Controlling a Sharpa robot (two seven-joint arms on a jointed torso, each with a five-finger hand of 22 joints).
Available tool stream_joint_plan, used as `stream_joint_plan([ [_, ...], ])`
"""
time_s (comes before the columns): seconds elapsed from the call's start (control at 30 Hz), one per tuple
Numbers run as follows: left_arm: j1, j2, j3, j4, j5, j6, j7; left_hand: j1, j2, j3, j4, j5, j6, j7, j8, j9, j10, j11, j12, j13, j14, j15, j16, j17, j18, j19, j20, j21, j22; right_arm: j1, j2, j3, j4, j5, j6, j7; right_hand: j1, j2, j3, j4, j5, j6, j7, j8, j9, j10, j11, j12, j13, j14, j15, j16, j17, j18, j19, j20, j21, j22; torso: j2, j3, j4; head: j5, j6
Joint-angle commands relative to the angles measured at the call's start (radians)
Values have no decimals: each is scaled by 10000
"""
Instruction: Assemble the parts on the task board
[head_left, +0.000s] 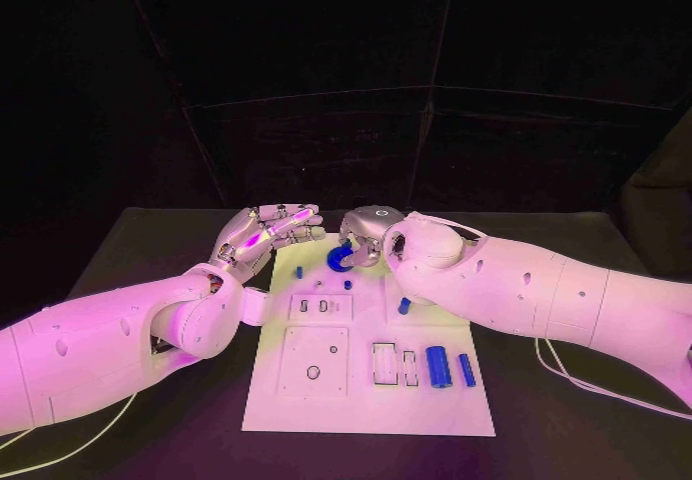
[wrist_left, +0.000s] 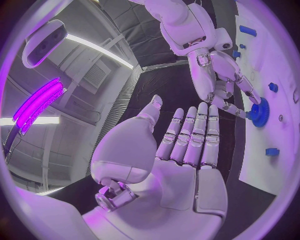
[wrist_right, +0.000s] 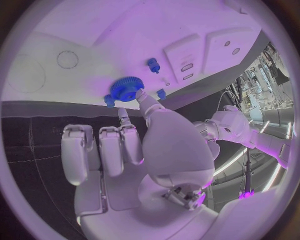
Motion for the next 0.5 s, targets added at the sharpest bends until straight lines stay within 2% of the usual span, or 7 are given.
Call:
stream_joint_plan([
  [0.03, 17, 3, 9, 14, -32, 109, 55, 18, 120, 21, -61, 58, 68, 486, -34, -11, 46, 8, -49, -8, 9, 31, -54, -9, 84, 70, -27, -33, -11, 14, 26, 3, -31, 91, 148, 34, -223, -35, -229, 129, -116, -437, 48, -170, -8, 57, 87, -117, 1193, 804, 111, 34, 1506, -174, 693, 112, -17, 2039, 2, -1, 2, 3, -15],
  [0.2, 17, 1, 9, 11, -32, 106, 52, 27, 130, 25, -76, 57, 75, 486, -44, -11, 54, 8, -61, -9, 12, 31, -70, -13, 83, 73, -27, -40, -20, 13, 40, 3, -70, 204, 233, 61, -608, -34, -631, 644, -81, -650, 101, -180, 11, 22, 142, -157, 1165, 801, 166, 36, 1506, -171, 687, 172, -21, 2030, -1, 4, 2, 1, -19],
  [0.4, 17, 2, 9, 8, -32, 108, 48, 27, 130, 25, -76, 57, 75, 486, -44, -11, 54, 8, -61, -9, 12, 31, -70, -13, 83, 73, -27, -40, -20, 12, 18, 2, -66, 398, 458, 100, -993, 108, -901, 1168, 149, -106, 95, -74, 79, 61, 145, -102, 1226, 808, 176, 52, 1545, -174, 695, 186, -17, 2045, 3, 7, -7, 2, -28],
  [0.5, 17, 4, 9, 8, -32, 115, 49, 27, 130, 25, -76, 57, 75, 486, -44, -11, 54, 8, -61, -9, 12, 31, -70, -13, 83, 73, -27, -40, -20, 10, -91, 1, 4, 472, 141, 144, -1041, 168, -940, 1257, 192, -60, 89, -68, 82, 74, 141, -84, 1245, 809, 172, 55, 1549, -174, 697, 183, -16, 2048, 0, 10, 0, 2, -32],
])
